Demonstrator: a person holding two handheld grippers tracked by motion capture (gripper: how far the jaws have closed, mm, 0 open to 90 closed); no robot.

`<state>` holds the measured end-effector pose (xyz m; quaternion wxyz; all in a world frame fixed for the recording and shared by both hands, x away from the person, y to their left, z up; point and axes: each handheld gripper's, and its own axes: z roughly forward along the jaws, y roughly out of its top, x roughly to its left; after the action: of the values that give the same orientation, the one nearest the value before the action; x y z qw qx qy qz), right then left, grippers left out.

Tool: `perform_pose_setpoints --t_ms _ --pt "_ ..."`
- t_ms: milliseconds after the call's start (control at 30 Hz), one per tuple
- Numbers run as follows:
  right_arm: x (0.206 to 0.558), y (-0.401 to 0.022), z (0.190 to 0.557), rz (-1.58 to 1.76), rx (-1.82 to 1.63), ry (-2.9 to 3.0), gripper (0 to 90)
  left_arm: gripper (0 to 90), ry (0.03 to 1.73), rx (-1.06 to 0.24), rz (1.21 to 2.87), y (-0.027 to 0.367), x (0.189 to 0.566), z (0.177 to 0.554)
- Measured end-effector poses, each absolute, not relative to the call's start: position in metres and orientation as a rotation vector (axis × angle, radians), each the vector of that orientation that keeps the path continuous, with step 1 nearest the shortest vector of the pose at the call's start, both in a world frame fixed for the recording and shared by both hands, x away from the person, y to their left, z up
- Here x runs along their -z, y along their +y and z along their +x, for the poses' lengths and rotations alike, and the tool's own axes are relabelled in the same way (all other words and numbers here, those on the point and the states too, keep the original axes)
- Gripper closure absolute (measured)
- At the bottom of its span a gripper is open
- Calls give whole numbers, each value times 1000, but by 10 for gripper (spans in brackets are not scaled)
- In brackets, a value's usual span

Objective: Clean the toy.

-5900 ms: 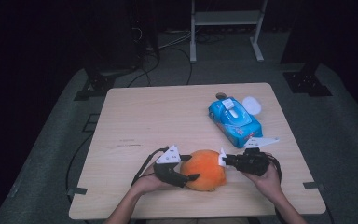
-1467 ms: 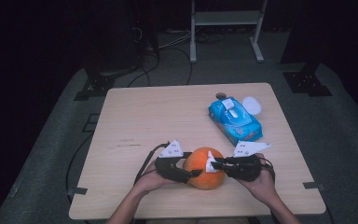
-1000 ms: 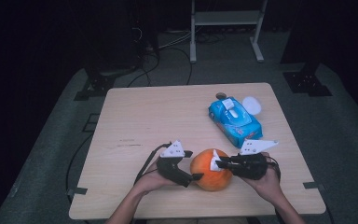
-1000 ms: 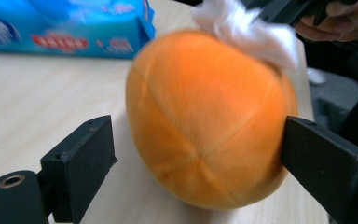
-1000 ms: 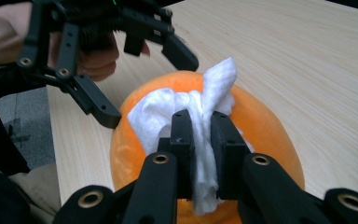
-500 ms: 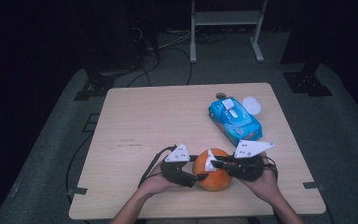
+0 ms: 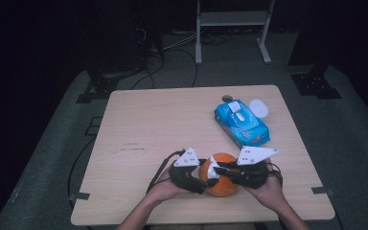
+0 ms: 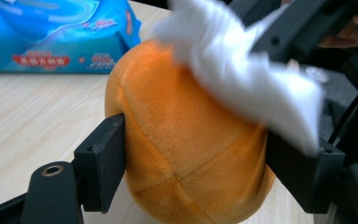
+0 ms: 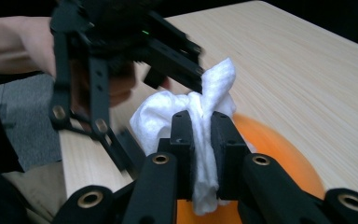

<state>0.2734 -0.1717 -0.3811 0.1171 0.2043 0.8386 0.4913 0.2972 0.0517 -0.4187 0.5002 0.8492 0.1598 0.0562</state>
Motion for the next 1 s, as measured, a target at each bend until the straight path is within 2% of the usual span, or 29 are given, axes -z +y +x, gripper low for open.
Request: perform_pose_setpoints --t_ms 133,433,700,1000 --pt "381 -161 271 555 -1390 2463 794 242 366 -165 2075 51 420 295" --pt "380 -192 280 679 -1421 2414 796 240 387 -149 2044 47 420 296" --pt "378 -158 269 562 -1353 2441 797 248 308 -199 2063 41 418 288" --pt "378 -199 279 727 -1369 2382 795 259 353 -167 2065 51 425 298"
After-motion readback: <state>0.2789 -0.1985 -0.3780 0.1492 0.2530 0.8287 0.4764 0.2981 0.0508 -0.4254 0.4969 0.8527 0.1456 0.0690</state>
